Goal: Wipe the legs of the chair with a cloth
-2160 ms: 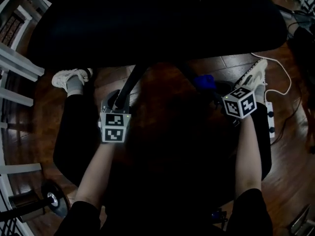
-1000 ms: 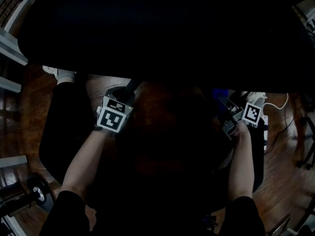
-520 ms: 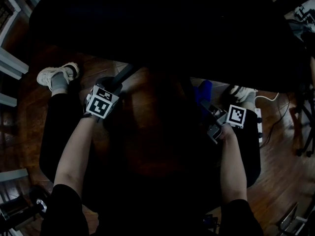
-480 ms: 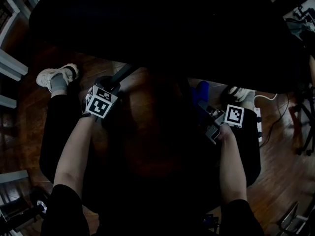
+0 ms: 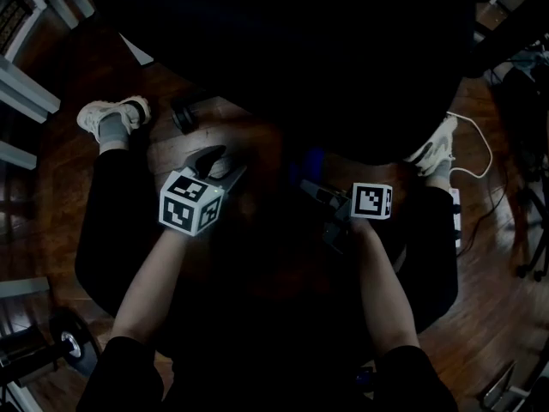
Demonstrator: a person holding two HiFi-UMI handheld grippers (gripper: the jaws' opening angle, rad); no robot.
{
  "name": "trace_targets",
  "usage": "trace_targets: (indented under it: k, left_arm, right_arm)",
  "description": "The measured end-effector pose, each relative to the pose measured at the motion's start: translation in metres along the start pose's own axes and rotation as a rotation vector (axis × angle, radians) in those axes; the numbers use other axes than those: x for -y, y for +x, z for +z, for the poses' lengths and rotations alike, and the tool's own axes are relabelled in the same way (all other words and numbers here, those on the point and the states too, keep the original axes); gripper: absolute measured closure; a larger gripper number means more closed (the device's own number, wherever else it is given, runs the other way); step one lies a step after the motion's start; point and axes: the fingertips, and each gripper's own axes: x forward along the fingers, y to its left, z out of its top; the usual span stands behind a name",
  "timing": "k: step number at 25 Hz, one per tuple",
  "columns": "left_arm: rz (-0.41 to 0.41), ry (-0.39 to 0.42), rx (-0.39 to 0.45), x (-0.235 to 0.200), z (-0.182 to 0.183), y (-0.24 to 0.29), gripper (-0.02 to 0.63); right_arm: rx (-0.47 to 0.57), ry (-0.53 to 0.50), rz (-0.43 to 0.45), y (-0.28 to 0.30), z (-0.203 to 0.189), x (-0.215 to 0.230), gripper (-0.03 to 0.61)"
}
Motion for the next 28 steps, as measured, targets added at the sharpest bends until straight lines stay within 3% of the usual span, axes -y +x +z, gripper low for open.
trace_targets:
  k: [2, 4, 8, 11, 14, 17, 19, 24, 28]
  left_arm:
    - [-0.044, -0.043, 0.003, 0.024, -0.006, -0.008, 0.394]
    - [-0.033, -0.024, -0.021, 0.032, -0.02, -0.016, 0.382]
    - [0.029, -0.004, -0.041, 0.028, -0.036, -0.029, 0.365]
    - [0.076, 0.027, -0.055, 0.024, -0.038, -0.028, 0.364]
    - [0.136, 0.085, -0.033, 0.014, -0.028, -0.033, 0.364]
    - [0.216, 0.223, 0.106, 0.018, 0.008, -0.044, 0.373]
    - [0.206, 0.288, 0.142, 0.033, 0.019, -0.043, 0.394]
    - [0.129, 0.213, 0.085, 0.063, 0.003, -0.017, 0.4]
    - [0.088, 0.188, 0.058, 0.081, -0.011, -0.006, 0.403]
  right_arm:
    - [0.027, 0.053, -0.037, 0.019, -0.012, -0.002, 0.474]
    - [0.063, 0.115, -0.116, 0.039, -0.026, 0.003, 0.474]
    - [0.073, 0.043, -0.034, 0.082, -0.039, -0.017, 0.474]
    - [0.053, -0.01, -0.034, 0.081, -0.041, -0.022, 0.474]
    - [0.165, -0.028, -0.095, 0.062, -0.012, -0.01, 0.474]
    - [0.285, -0.019, -0.16, 0.044, 0.034, 0.009, 0.474]
    - [0.32, -0.02, -0.193, 0.042, 0.058, 0.02, 0.474]
    - [0.4, 0.077, -0.199, 0.053, 0.1, 0.048, 0.474]
    - [0.568, 0.236, -0.217, 0.039, 0.125, 0.067, 0.474]
